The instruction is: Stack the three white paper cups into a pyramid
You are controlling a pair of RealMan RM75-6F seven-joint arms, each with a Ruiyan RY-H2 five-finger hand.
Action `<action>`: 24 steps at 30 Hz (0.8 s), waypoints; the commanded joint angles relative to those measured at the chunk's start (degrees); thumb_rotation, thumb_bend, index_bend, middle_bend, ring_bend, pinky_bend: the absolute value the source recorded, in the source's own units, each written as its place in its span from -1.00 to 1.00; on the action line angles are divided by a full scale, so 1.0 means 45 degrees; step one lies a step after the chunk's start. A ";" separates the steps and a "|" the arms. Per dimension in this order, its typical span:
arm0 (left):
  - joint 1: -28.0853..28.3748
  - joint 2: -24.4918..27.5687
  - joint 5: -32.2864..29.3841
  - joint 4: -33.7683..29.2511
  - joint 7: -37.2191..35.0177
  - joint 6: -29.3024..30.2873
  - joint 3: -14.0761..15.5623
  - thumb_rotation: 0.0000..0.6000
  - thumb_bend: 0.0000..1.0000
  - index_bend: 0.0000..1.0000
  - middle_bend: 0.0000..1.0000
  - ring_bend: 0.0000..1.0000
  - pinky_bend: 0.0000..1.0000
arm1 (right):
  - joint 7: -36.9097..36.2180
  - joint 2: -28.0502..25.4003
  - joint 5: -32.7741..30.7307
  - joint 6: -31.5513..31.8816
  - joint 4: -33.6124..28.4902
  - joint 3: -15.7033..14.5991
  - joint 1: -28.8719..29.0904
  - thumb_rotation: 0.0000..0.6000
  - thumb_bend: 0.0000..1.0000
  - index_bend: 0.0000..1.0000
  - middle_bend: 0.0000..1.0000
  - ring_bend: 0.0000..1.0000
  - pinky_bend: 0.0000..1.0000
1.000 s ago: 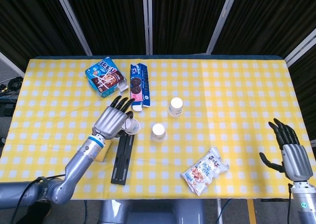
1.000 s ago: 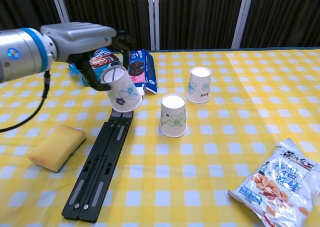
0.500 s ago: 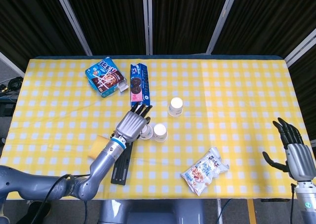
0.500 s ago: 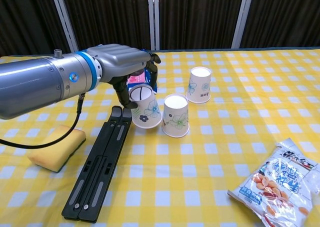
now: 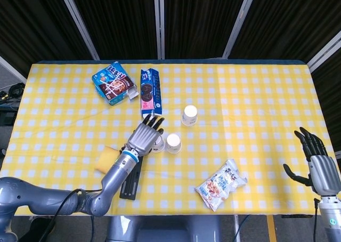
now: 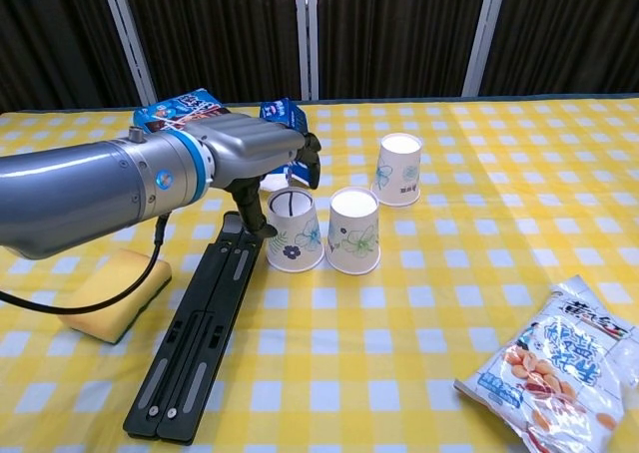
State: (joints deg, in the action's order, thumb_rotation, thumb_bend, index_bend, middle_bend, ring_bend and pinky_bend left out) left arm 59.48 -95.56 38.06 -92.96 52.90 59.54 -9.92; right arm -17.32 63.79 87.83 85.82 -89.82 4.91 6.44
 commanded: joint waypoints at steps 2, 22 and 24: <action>-0.0053 0.0069 0.0010 -0.0077 -0.0068 0.0123 0.0113 1.00 -0.46 -0.84 -1.00 -1.00 -1.00 | 0.0054 0.0024 -0.0017 -0.0043 0.0004 -0.0008 0.0013 1.00 -0.61 -1.00 -1.00 -1.00 -1.00; -0.4826 0.3597 0.5442 -0.2461 -0.4207 0.5270 0.3137 1.00 -0.47 -1.00 -1.00 -1.00 -1.00 | 0.1830 0.0574 -0.0115 -0.0463 -0.0149 -0.0135 0.0186 1.00 -0.61 -1.00 -1.00 -1.00 -1.00; -0.5535 0.3884 0.5980 -0.2298 -0.4696 0.6010 0.3508 1.00 -0.47 -1.00 -1.00 -1.00 -1.00 | 0.2084 0.0668 -0.0192 -0.0554 -0.0140 -0.0134 0.0218 1.00 -0.61 -1.00 -1.00 -1.00 -1.00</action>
State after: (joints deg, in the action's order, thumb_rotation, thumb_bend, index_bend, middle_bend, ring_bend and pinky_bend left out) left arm 39.43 -81.02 61.09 -103.33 35.90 81.62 2.34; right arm -8.54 66.43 87.23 83.67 -90.43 4.33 7.27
